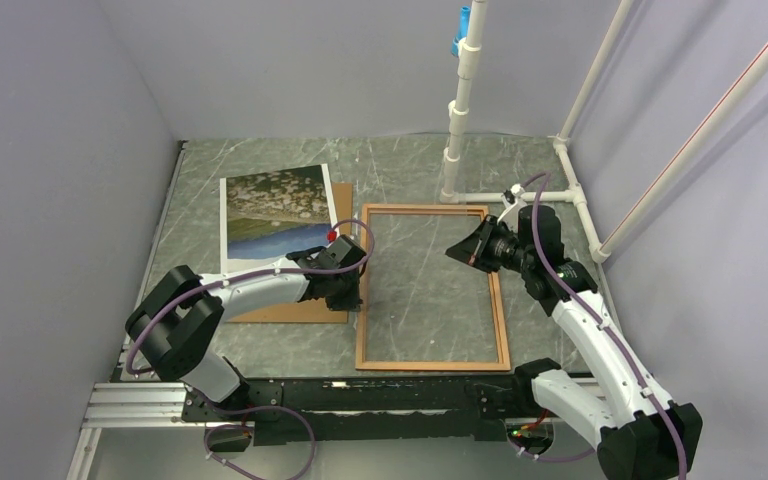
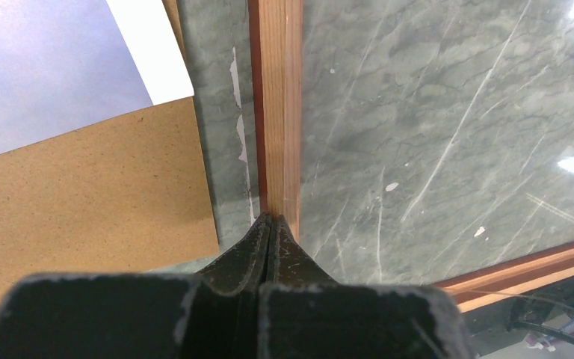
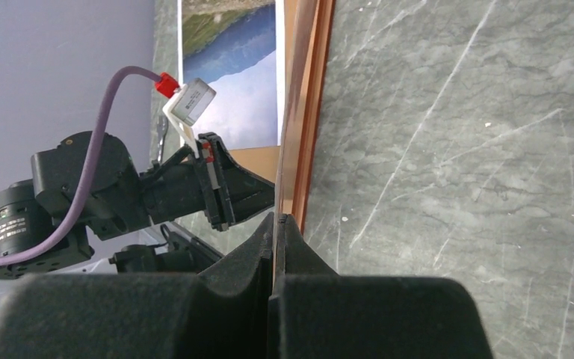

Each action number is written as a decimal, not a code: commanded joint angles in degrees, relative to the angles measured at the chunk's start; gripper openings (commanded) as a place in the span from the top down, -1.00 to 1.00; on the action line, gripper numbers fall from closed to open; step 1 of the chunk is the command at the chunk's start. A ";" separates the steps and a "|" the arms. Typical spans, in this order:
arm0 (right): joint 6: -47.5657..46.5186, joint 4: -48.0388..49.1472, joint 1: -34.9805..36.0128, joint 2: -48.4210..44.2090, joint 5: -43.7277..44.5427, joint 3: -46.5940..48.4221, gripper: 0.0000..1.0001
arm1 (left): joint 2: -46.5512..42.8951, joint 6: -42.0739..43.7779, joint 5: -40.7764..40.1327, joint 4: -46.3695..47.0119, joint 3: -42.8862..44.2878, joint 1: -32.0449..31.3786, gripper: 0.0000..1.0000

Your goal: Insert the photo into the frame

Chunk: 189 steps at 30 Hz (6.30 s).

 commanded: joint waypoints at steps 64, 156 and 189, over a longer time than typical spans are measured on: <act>0.18 6.28 -8.26 3.70 -12.13 -3.30 1.00 | 4.63 2.69 -7.41 -9.61 0.62 -0.31 1.00; -19.57 5.80 -8.65 13.48 -7.43 -8.03 -0.96 | 7.32 3.99 -9.90 -13.65 3.59 -1.47 1.00; -15.83 16.62 -8.67 -3.79 -19.07 -15.19 -0.82 | 7.98 3.84 -10.68 -15.23 4.14 -1.83 1.00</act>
